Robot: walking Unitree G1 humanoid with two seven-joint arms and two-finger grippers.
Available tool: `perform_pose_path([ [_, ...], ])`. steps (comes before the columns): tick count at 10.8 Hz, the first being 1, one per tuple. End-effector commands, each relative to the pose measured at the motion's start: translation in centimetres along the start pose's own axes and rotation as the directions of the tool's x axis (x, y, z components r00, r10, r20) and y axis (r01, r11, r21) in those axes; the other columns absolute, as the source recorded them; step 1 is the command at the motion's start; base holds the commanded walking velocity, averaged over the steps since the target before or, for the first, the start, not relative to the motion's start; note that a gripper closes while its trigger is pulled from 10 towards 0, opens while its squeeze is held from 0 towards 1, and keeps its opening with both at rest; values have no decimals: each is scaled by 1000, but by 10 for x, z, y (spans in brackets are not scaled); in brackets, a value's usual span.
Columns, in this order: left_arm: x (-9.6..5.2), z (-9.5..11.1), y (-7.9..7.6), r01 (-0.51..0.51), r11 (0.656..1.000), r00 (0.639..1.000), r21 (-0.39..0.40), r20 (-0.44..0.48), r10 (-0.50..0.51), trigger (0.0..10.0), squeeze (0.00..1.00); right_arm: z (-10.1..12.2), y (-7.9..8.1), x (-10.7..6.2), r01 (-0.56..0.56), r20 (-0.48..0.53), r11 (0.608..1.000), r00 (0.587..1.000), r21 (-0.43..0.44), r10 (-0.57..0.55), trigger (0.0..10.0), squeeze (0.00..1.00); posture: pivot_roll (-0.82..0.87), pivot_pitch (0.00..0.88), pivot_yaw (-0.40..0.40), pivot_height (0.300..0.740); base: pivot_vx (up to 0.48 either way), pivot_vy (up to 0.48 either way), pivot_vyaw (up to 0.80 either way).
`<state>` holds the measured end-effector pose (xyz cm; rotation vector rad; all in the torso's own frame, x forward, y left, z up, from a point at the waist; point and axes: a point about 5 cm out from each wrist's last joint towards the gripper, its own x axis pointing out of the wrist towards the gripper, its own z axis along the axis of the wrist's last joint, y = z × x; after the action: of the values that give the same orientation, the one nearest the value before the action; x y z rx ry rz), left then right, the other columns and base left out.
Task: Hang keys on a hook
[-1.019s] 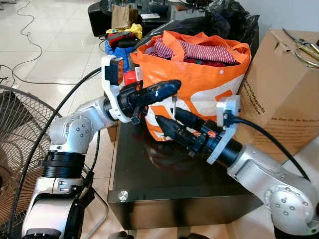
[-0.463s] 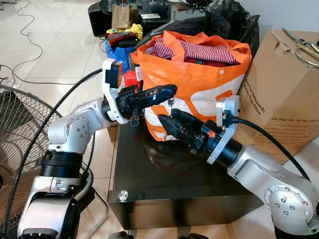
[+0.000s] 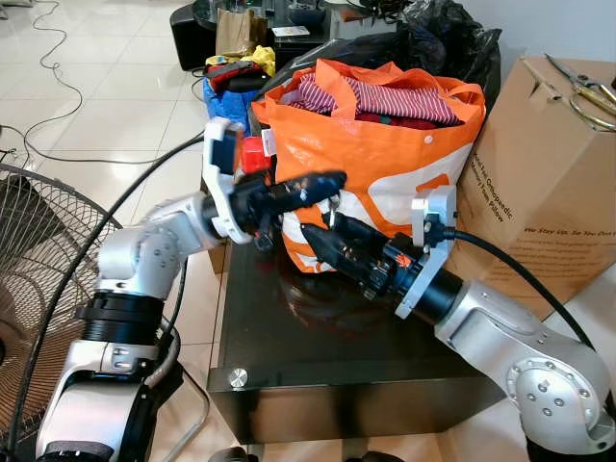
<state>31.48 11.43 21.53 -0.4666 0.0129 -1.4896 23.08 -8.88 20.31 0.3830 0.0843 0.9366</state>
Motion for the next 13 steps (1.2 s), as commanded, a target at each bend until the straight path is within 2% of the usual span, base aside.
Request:
perform_pose_path([
  [1, 5, 2, -1, 16, 999, 1000, 31, -27, -15, 0, 0, 4, -2, 2, 11, 11, 1000, 1000, -17, -11, 7451, 0, -146, 0, 9, 740, 0, 0, 0],
  [2, 5, 2, -1, 16, 999, 999, 33, -34, -15, 0, 0, 5, -2, 2, 12, 14, 1000, 1000, -15, -12, 4039, 0, -146, 0, 10, 740, 0, 0, 0],
  [4, 5, 3, 0, 13, 999, 999, 41, -35, -12, 0, 0, 4, -3, 2, 10, 13, 1000, 1000, -10, -10, 78, 0, -145, 0, 9, 740, 0, 0, 0],
  [13, 0, 5, 0, 9, 998, 999, 57, -38, -6, 0, 0, 5, -5, 1, 13, 8, 1000, 1000, -22, -13, 0, 0, -147, 0, 3, 740, 0, 0, 0],
])
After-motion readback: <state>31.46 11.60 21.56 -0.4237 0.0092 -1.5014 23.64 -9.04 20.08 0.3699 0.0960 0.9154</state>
